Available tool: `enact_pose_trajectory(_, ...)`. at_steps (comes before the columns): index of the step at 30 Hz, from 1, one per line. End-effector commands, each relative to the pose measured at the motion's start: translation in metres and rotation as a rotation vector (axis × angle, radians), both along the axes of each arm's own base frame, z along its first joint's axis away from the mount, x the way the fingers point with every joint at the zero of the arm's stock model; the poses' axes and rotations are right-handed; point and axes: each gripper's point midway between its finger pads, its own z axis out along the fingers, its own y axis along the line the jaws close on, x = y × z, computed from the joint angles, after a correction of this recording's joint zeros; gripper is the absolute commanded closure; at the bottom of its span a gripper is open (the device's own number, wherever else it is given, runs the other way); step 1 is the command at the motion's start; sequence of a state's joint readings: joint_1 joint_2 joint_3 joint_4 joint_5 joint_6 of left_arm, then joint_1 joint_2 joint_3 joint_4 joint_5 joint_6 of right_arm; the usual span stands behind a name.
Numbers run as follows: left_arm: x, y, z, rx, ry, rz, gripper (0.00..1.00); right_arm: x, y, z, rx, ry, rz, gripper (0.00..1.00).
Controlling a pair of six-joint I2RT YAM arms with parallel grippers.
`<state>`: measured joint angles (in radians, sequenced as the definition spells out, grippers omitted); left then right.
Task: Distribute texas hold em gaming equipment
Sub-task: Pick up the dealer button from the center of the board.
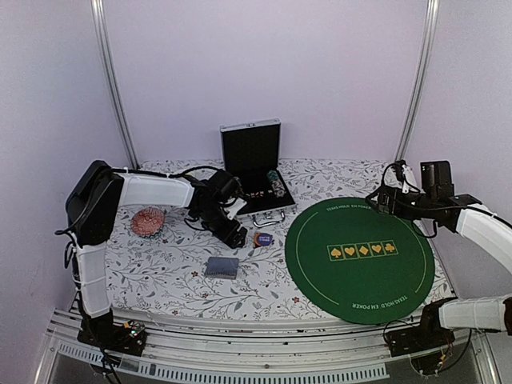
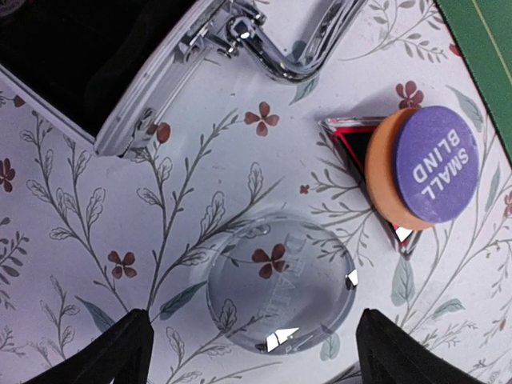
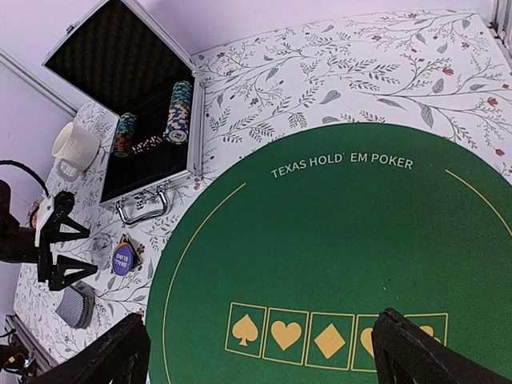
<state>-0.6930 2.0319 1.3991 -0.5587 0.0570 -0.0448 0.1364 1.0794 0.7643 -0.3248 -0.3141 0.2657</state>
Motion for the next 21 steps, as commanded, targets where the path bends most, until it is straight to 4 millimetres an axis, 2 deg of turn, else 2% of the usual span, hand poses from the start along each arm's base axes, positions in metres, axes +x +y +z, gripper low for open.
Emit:
enact_pose_trajectory(1, -0.008, -0.004, -0.014, 0.022, 0.013, -0.036, 0.1, 0.005, 0.012, 0.016, -0.045, -0.026, -0.002, 0.01)
enact_pose_trajectory(4, -0.015, -0.008, -0.019, 0.038, 0.015, -0.064, 0.09, 0.004, 0.024, 0.017, -0.08, -0.023, 0.027, 0.01)
enact_pose_trajectory(11, -0.014, -0.006, -0.037, 0.084, 0.031, -0.07, 0.1, 0.006, 0.039, 0.016, -0.125, -0.013, 0.052, 0.01)
enact_pose_trajectory(16, -0.015, -0.007, -0.042, 0.098, 0.053, -0.076, 0.23, 0.008, 0.052, 0.015, -0.15, -0.014, 0.085, 0.01)
enact_pose_trajectory(21, -0.02, -0.009, -0.041, 0.073, 0.079, -0.086, 0.36, 0.009, 0.055, 0.011, -0.163, -0.01, 0.093, 0.01)
